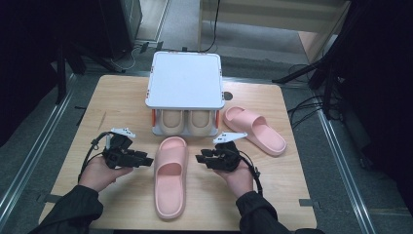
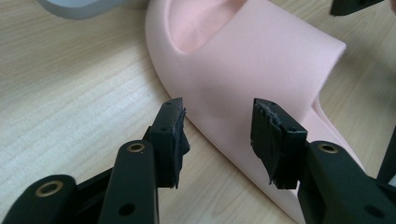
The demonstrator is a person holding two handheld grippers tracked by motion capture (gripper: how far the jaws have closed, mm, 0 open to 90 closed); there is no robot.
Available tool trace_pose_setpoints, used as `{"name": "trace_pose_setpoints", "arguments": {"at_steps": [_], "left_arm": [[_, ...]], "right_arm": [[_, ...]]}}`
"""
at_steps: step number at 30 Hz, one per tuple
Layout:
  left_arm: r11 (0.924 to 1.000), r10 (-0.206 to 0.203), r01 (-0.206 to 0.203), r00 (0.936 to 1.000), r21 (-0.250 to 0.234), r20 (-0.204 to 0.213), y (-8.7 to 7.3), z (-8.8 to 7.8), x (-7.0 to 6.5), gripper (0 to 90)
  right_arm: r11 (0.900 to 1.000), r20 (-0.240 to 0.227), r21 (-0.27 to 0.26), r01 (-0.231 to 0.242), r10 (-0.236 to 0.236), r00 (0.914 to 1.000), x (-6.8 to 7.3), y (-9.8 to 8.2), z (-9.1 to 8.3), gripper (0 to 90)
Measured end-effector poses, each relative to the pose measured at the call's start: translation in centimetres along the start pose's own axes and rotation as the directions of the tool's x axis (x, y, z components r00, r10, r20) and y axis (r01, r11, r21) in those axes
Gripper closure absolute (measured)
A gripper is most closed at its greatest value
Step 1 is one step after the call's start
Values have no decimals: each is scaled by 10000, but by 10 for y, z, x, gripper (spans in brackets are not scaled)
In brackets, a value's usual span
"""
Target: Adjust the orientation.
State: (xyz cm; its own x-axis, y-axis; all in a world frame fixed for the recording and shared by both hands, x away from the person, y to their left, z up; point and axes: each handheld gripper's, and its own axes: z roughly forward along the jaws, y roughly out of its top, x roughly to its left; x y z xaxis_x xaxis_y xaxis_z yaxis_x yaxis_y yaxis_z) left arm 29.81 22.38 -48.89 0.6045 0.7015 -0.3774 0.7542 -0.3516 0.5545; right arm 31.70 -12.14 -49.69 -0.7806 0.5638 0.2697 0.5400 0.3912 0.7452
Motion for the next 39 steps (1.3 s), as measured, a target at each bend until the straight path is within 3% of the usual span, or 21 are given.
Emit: {"name": "trace_pose_setpoints", "arguments": {"at_steps": [20,30,39], "left_arm": [[9996,97,-107,9993,273,356,27,16,8,492],[9996,134,-141,9995,250,300,26,16,7,493],[9994,179,-188,9994,297,287,25,15,7,494]], "right_arm": [[9942,978,-680,-835,899,9911,-47,-12,-70,623],[9853,1280,-1004,-1384,1508,9802,-83,-16,-91,625],[9809,1541,-1110,-1600,1760,9722,-110,-20,-100,625]]}}
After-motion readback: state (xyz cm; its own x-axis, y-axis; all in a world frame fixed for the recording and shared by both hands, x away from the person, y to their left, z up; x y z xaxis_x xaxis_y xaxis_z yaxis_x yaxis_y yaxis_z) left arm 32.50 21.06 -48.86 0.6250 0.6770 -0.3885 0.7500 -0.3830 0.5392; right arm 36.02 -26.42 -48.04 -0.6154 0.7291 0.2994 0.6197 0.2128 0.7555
